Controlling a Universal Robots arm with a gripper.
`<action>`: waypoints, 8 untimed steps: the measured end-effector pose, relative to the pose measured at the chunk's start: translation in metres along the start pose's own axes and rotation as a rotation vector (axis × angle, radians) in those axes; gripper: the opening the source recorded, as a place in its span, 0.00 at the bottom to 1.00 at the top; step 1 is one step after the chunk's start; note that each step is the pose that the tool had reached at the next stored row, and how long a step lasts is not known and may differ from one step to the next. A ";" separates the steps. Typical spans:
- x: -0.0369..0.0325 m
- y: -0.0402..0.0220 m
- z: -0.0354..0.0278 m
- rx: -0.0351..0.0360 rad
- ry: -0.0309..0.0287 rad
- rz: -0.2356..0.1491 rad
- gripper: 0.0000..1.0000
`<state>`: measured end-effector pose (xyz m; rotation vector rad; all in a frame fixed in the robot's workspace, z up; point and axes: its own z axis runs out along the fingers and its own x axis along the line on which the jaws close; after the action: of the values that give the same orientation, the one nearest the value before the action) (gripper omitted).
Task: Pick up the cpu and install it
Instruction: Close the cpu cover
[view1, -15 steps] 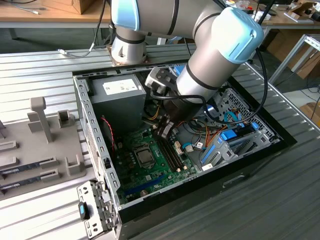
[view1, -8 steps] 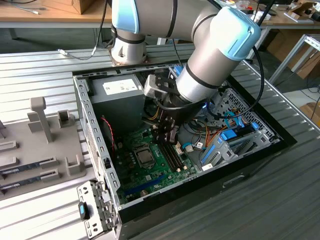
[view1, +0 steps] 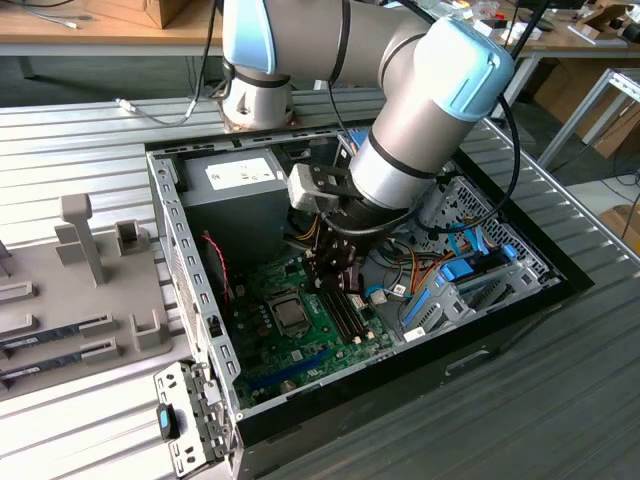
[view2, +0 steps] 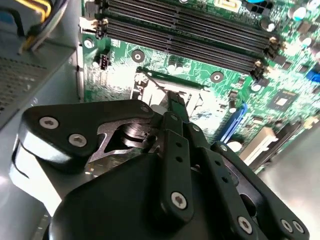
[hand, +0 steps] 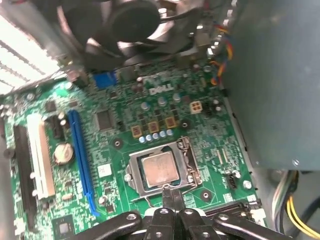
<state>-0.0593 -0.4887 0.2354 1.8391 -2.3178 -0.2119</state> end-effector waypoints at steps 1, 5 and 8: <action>0.0000 -0.0002 0.0009 0.0006 0.0027 -0.011 0.11; -0.0002 -0.0021 0.0091 0.0021 0.0096 -0.043 0.11; 0.0014 -0.0027 0.0111 0.0026 0.0119 -0.053 0.11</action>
<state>-0.0595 -0.4907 0.2240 1.8991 -2.2646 -0.2045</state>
